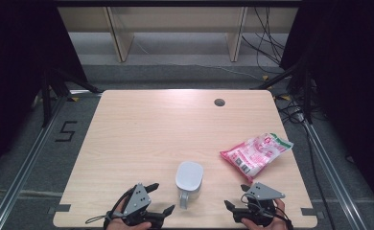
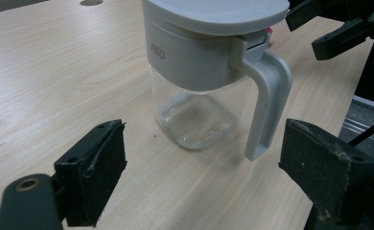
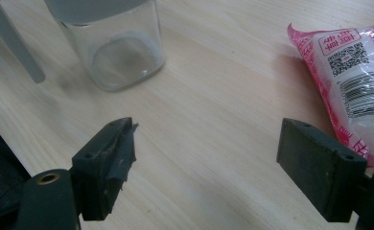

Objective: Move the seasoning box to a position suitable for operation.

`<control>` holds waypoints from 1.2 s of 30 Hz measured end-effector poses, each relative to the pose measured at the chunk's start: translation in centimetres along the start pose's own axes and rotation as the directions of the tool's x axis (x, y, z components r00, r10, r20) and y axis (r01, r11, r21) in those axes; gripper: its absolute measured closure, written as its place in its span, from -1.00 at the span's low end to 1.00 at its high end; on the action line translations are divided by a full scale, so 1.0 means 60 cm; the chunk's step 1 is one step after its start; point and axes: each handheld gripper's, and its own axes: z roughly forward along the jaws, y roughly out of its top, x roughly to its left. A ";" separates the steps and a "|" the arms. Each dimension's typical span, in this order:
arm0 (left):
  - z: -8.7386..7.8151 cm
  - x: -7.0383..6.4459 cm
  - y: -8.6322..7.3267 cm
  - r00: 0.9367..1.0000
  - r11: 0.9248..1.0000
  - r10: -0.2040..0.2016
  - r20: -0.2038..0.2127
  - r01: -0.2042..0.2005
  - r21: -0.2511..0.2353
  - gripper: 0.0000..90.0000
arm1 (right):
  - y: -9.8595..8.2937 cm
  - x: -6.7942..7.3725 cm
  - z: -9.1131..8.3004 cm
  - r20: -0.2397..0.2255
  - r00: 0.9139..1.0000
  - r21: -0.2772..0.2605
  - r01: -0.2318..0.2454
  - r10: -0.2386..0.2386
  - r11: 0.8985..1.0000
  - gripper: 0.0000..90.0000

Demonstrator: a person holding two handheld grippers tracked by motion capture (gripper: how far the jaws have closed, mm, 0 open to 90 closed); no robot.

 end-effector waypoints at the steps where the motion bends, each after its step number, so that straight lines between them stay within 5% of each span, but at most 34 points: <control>1: 0.001 -0.005 0.000 0.999 0.999 -0.037 0.009 0.037 -0.025 -0.66 | 0.000 0.001 0.000 -0.002 1.000 -0.004 -0.009 0.009 1.000 -0.52; 5: 0.003 -0.008 -0.001 0.999 0.999 -0.030 0.013 0.031 -0.043 -0.63 | -0.001 0.003 0.000 -0.003 0.999 -0.005 -0.036 0.036 0.999 -0.52; 17: 0.008 -0.017 -0.001 0.999 0.999 -0.027 0.039 0.029 -0.034 -0.49 | 0.000 0.000 0.000 -0.012 1.000 0.000 0.003 -0.003 1.000 -0.52; 18: 0.011 -0.019 0.000 0.997 0.998 -0.044 0.069 0.048 -0.048 -0.46 | 0.000 0.002 0.001 -0.008 1.000 -0.010 -0.009 0.009 1.000 -0.52; 36: 0.029 -0.024 0.013 0.991 0.997 -0.016 0.129 0.026 -0.078 -0.02 | -0.001 0.001 0.005 -0.019 1.000 0.005 -0.007 0.008 1.000 -0.53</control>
